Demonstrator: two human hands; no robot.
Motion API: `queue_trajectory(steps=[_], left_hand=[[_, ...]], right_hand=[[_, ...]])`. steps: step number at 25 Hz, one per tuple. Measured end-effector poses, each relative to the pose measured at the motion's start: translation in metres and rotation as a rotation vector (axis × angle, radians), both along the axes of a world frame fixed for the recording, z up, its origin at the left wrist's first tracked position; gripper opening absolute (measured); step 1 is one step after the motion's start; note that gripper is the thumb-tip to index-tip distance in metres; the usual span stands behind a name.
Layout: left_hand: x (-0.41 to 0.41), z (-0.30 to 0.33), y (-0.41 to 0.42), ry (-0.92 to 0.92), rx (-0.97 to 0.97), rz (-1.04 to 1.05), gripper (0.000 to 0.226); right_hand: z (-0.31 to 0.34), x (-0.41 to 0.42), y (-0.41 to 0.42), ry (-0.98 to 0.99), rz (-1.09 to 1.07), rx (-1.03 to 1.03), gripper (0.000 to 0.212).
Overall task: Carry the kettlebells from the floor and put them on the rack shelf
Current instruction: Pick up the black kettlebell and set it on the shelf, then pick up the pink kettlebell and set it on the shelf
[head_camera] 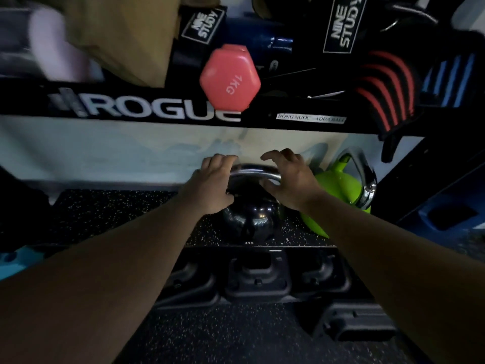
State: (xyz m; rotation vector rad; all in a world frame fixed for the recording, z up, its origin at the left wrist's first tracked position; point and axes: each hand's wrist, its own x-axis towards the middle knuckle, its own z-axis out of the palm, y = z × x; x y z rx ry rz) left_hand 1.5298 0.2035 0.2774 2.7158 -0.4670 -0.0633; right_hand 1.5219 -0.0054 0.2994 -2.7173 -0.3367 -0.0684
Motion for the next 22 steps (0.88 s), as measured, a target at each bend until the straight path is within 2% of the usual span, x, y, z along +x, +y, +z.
queue_trajectory(steps=[6,12,16,22], left_hand=[[-0.097,0.032,0.054,-0.023,0.055,0.065,0.07],[-0.204,0.023,0.128,0.067,0.01,0.073,0.047],[-0.298,0.008,0.167,0.201,-0.021,0.087,0.043],[-0.495,-0.037,0.206,0.369,0.046,-0.044,0.039]], right_hand=[[0.027,-0.057,0.028,-0.027,0.143,0.043,0.04],[0.012,-0.159,0.098,0.049,0.301,0.113,0.036],[-0.006,-0.261,0.14,0.172,0.294,0.16,0.028],[-0.061,-0.469,0.169,0.352,0.183,0.234,0.03]])
